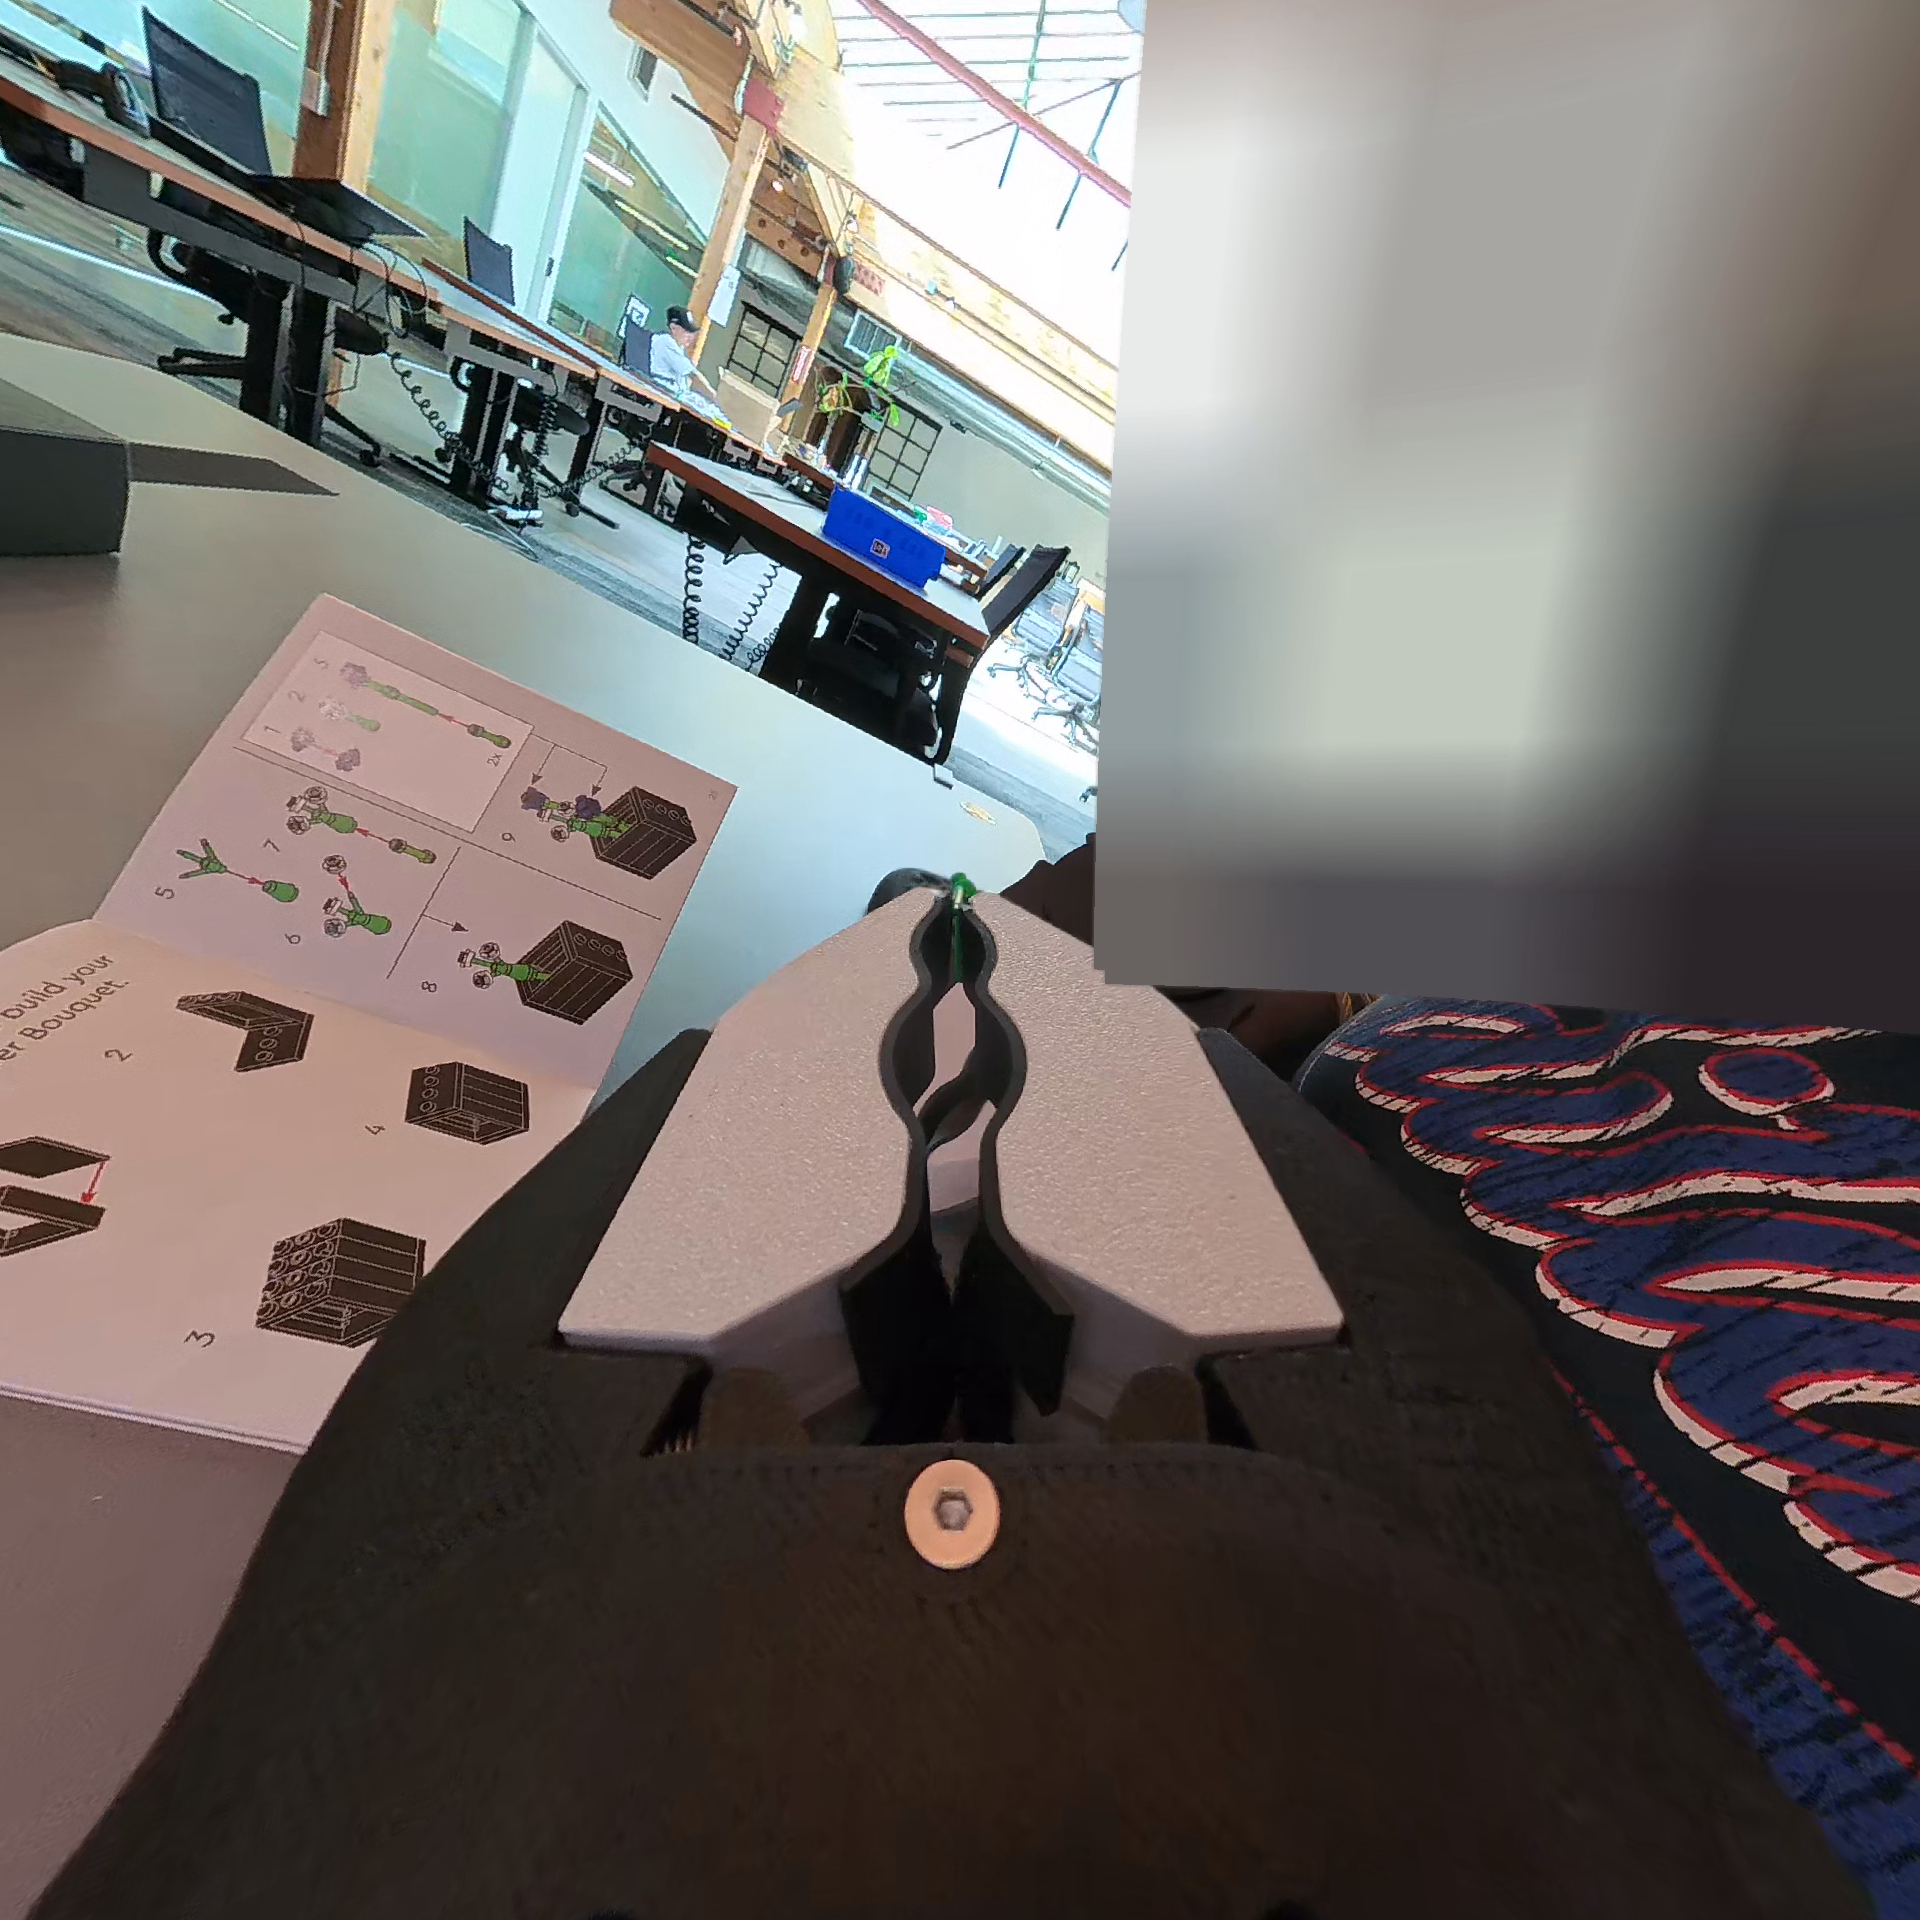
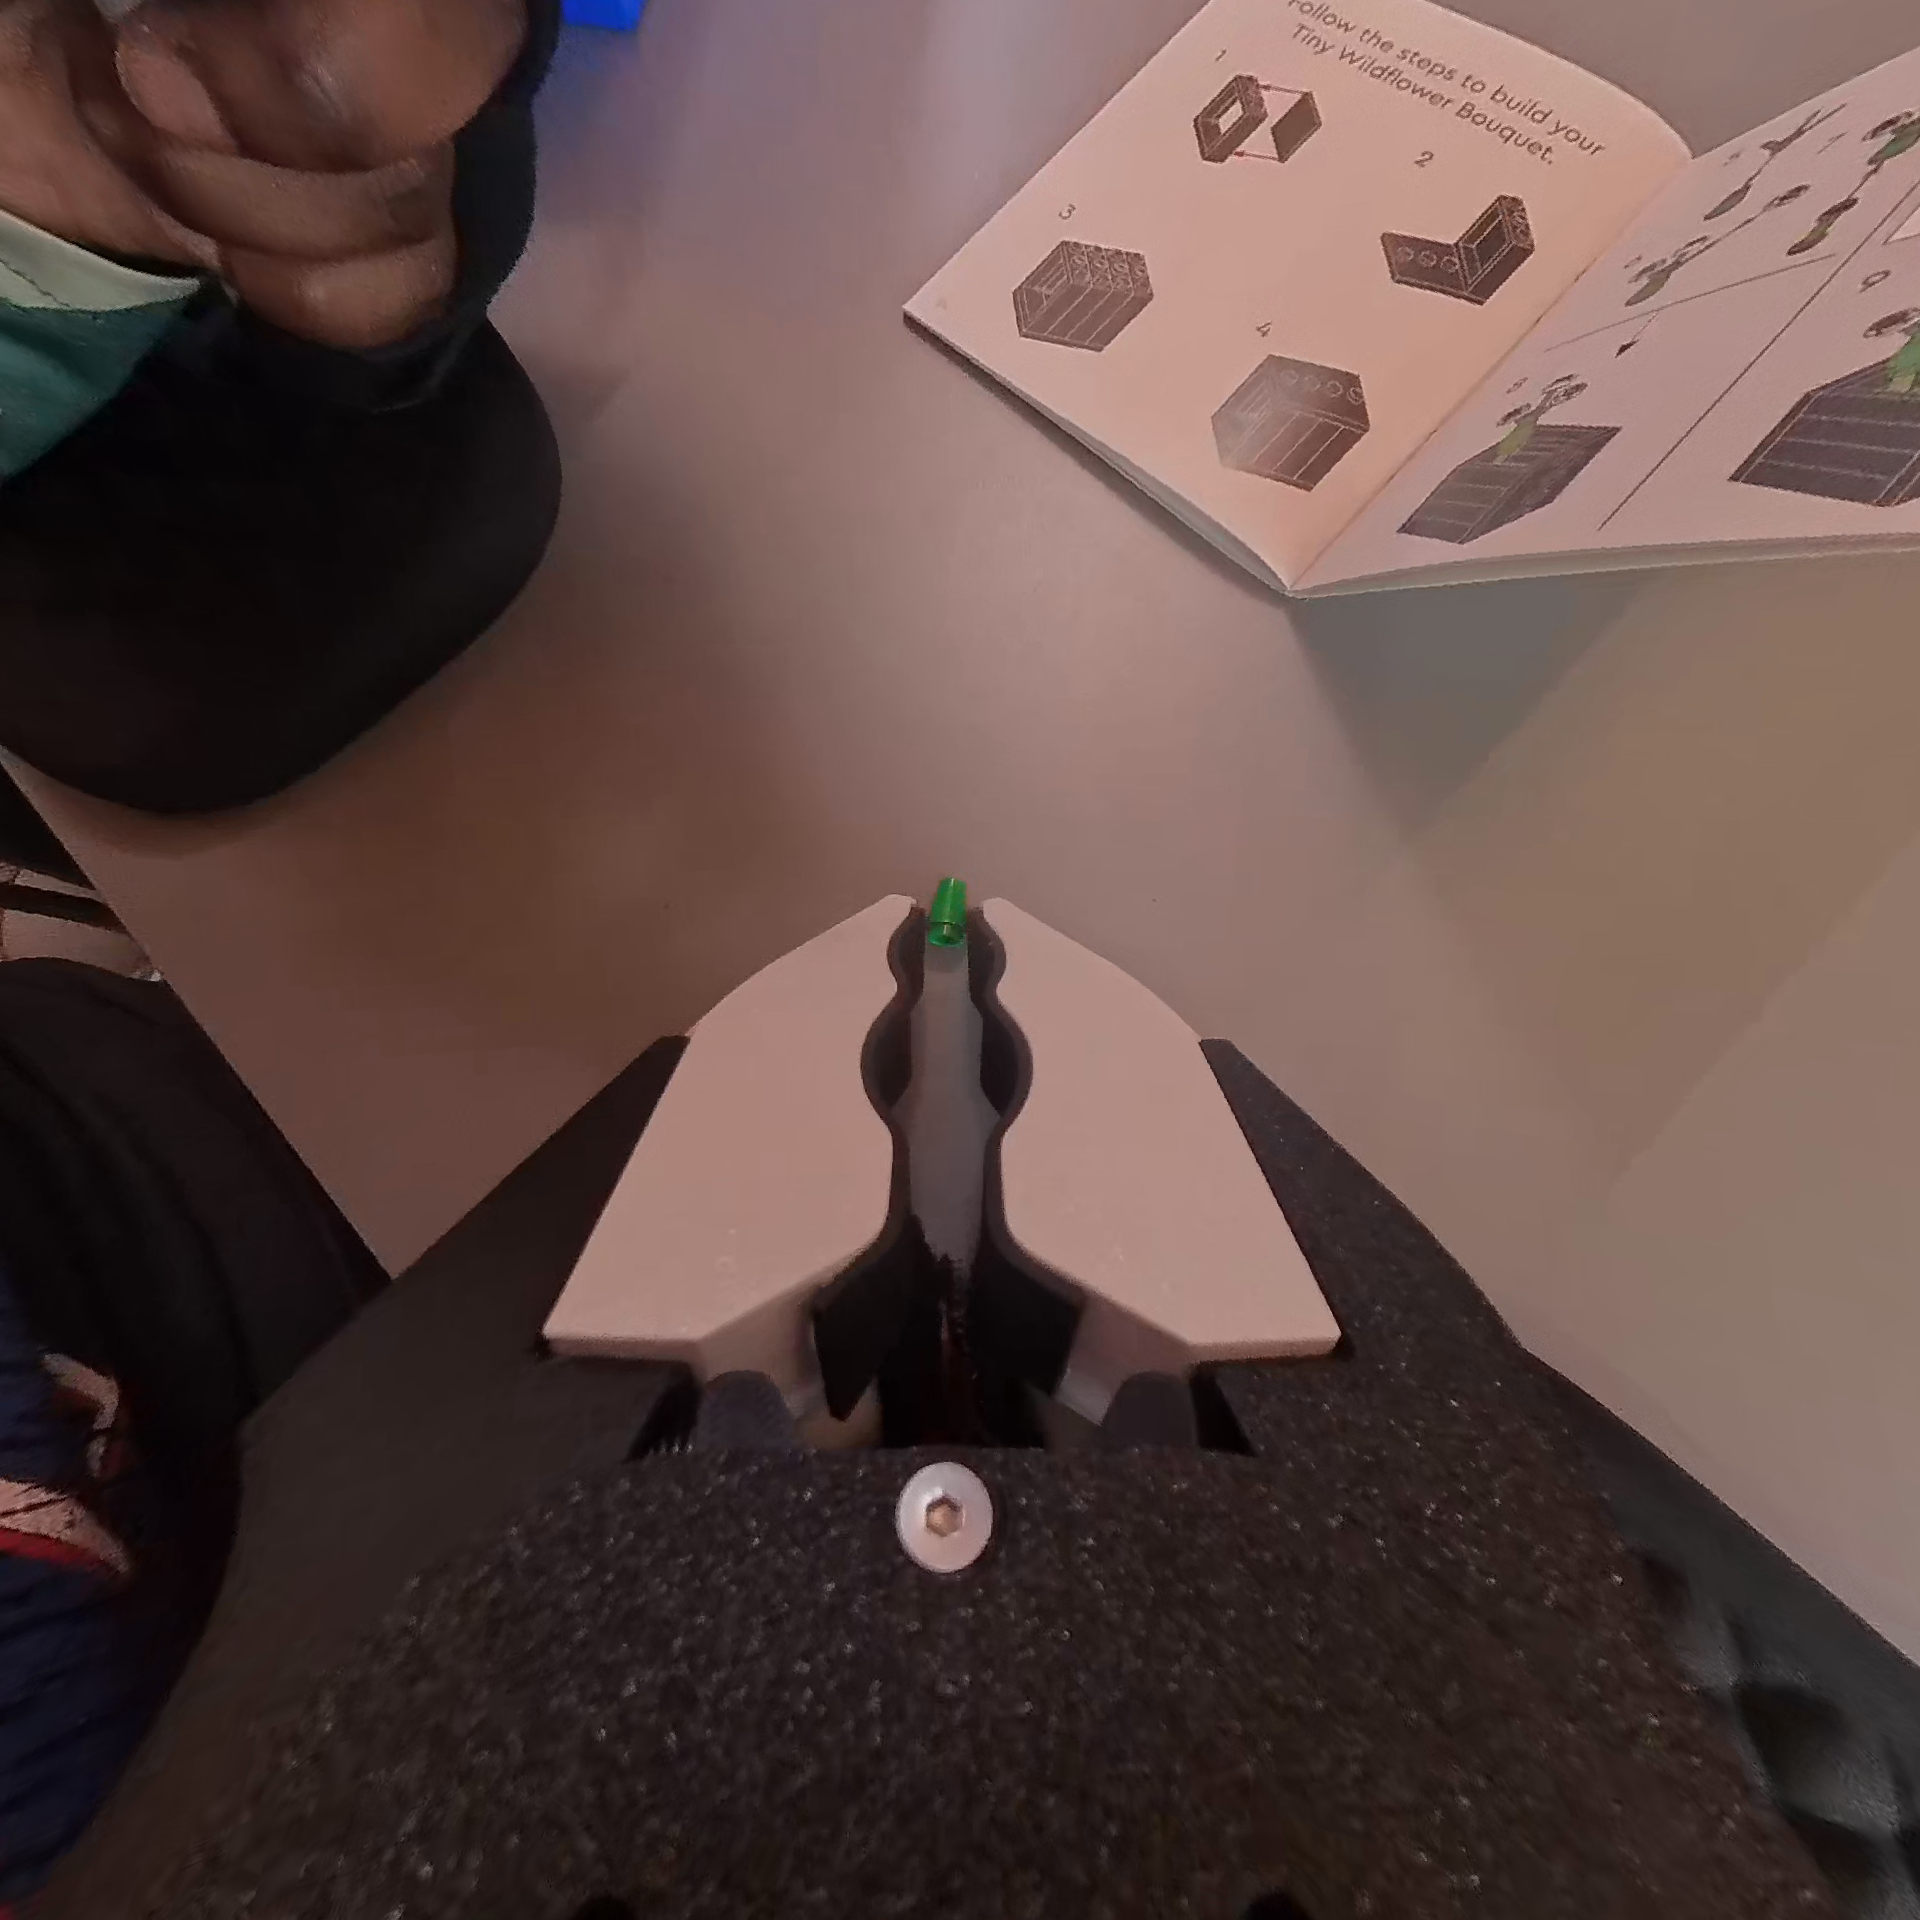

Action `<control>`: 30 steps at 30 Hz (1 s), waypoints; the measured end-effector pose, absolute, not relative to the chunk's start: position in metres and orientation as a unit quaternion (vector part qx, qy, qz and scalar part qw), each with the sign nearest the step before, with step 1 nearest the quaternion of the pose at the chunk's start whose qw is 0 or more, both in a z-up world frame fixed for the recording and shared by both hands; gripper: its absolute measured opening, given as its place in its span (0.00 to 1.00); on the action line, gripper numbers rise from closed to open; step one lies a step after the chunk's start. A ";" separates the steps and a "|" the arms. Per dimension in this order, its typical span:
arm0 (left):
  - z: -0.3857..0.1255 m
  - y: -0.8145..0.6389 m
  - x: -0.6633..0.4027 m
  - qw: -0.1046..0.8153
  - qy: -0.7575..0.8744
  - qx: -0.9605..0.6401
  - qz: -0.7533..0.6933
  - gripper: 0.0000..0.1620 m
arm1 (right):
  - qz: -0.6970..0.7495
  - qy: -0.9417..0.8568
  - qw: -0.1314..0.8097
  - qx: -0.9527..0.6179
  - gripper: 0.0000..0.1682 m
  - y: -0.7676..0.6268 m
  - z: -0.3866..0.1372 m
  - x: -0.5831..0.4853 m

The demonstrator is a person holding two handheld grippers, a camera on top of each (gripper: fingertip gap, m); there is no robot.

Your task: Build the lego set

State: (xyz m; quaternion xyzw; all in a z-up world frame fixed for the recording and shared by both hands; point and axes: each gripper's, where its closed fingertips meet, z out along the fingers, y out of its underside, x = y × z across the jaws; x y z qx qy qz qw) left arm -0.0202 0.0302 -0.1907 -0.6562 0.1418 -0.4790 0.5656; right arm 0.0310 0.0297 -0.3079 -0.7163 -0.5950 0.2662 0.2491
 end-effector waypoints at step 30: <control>-0.206 0.027 0.001 0.506 0.188 -0.685 -0.490 0.01 | 0.417 -0.726 0.424 -0.346 0.05 0.044 -0.212 0.027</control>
